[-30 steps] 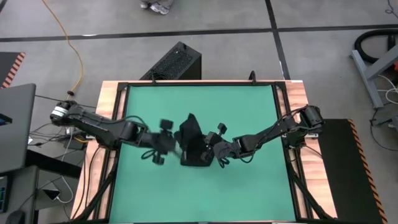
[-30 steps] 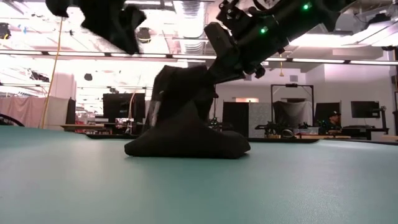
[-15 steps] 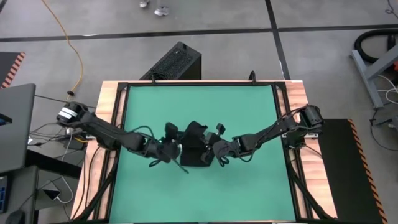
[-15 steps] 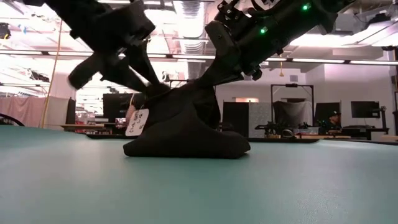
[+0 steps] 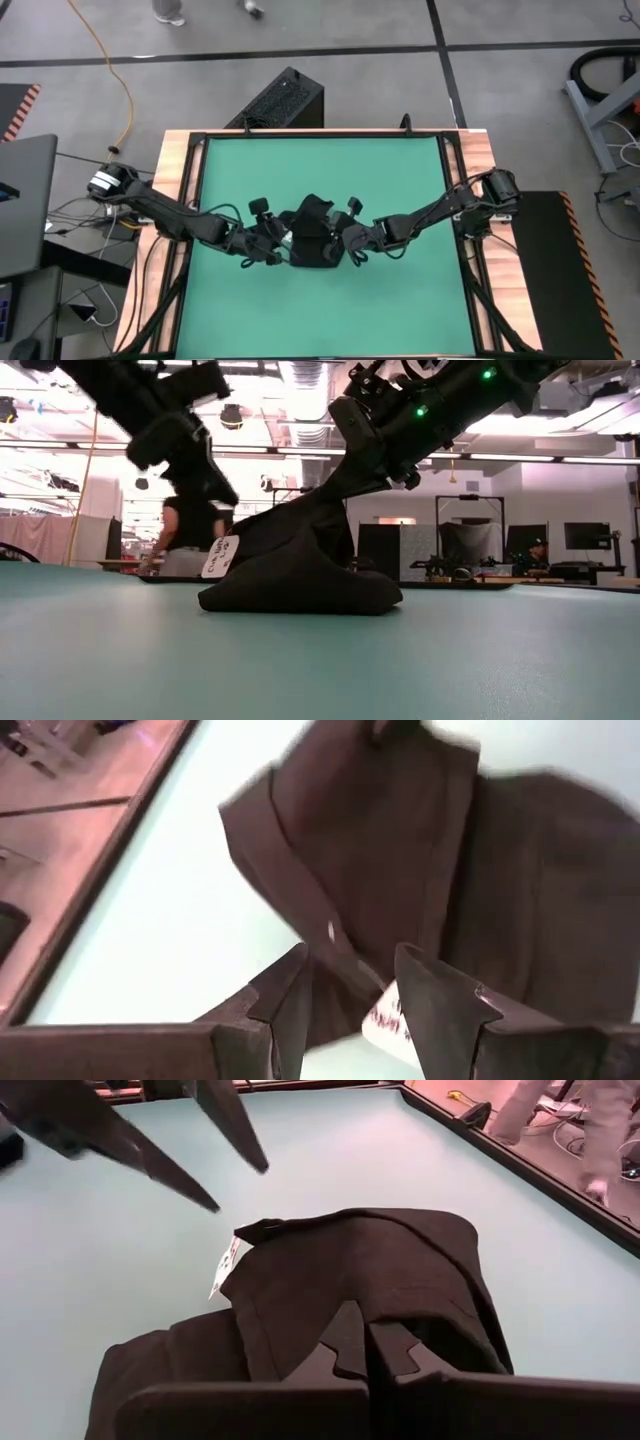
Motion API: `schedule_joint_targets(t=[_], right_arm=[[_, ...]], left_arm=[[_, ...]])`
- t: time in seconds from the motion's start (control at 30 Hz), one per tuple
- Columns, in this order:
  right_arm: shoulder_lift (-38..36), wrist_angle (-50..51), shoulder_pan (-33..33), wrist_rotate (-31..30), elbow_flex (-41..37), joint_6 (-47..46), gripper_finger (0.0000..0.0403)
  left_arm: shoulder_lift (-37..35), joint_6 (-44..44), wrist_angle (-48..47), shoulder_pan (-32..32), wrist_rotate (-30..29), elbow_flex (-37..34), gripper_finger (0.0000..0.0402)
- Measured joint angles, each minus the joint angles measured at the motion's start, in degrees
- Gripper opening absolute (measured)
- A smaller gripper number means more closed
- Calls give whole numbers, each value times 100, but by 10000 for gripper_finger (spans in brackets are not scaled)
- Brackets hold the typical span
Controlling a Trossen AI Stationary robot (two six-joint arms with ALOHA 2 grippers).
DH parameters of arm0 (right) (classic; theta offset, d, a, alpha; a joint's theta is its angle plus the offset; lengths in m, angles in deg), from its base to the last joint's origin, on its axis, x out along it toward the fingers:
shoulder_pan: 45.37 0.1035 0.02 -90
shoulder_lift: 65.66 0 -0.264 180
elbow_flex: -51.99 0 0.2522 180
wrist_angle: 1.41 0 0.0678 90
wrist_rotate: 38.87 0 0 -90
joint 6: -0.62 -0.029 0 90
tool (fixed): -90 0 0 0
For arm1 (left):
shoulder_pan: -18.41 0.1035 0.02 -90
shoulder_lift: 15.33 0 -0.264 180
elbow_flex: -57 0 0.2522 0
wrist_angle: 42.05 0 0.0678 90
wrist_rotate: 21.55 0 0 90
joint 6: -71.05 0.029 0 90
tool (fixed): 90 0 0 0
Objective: Roll towel
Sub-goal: Roll the black towel
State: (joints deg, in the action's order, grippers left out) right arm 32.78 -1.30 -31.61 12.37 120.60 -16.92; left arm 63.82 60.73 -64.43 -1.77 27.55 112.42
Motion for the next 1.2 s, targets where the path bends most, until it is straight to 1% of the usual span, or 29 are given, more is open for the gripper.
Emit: schedule_joint_targets(t=[0.07, 0.17, 0.27, 0.5, 0.6, 0.73, 0.9, 0.97, 1.03, 1.2], right_arm=[[0, -6, 0, 0, 0, 0, 4], [0, 4, 0, 2, 0, 0, 4], [0, -2, 0, 4, 0, 0, 4], [0, -4, -2, 38, 0, 0, 5], [0, 8, -2, 46, 0, 0, 5], [0, -8, -2, 133, 0, 0, 5], [0, -2, -2, 138, 0, 2, 6], [0, -2, -2, 138, 0, 4, 6], [0, -4, -2, 138, 0, 4, 6], [0, -7, -2, 138, 0, 4, 6]], left_arm=[[80, -44, 216, -32, -78, -27, 137], [82, -49, 185, -64, -339, -79, 137], [116, -39, 264, -40, -341, -73, 137], [722, -8, 659, -38, -311, -71, 137], [905, -148, 680, -38, -481, -71, 137], [982, -215, 640, -38, -724, -71, 137], [957, -13, 638, -36, -757, -71, 133], [929, -1, 640, -27, -754, -68, 124], [927, 1, 640, 36, -601, -64, 109], [927, 8, 631, 342, -277, -64, 50]])
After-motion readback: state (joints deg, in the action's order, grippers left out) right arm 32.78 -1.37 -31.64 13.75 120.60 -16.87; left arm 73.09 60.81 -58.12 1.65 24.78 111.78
